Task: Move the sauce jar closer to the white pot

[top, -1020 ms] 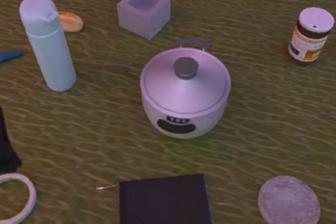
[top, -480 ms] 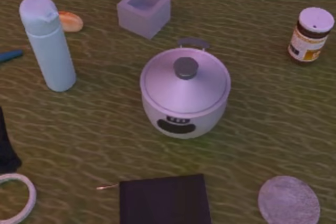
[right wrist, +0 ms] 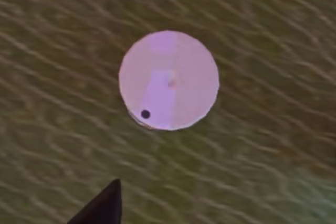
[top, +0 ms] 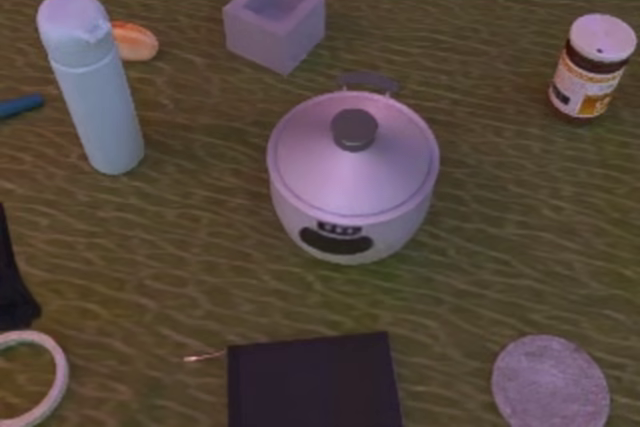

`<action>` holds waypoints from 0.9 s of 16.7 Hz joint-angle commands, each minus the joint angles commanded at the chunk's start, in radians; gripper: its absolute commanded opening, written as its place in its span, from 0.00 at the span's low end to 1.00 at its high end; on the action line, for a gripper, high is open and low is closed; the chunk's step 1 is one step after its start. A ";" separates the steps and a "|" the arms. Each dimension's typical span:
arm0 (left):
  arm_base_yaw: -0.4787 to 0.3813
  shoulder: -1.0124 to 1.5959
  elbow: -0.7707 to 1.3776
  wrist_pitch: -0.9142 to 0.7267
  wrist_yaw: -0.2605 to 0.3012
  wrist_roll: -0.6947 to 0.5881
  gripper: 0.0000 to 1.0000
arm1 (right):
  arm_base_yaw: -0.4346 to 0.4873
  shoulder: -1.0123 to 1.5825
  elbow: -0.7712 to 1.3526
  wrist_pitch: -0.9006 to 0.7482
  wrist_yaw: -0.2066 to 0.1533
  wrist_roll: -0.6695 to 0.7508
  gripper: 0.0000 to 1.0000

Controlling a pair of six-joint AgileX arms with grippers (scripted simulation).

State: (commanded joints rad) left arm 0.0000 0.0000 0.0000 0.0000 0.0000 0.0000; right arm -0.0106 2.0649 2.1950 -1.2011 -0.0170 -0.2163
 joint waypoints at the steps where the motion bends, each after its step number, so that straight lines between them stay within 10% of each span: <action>1: 0.000 0.000 0.000 0.000 0.000 0.000 1.00 | 0.004 0.089 0.102 -0.039 -0.004 -0.012 1.00; 15: 0.000 0.000 0.000 0.000 0.000 0.000 1.00 | 0.038 0.691 0.699 -0.314 -0.034 -0.094 1.00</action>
State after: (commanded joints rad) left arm 0.0000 0.0000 0.0000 0.0000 0.0000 0.0000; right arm 0.0273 2.7560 2.8941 -1.5153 -0.0512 -0.3105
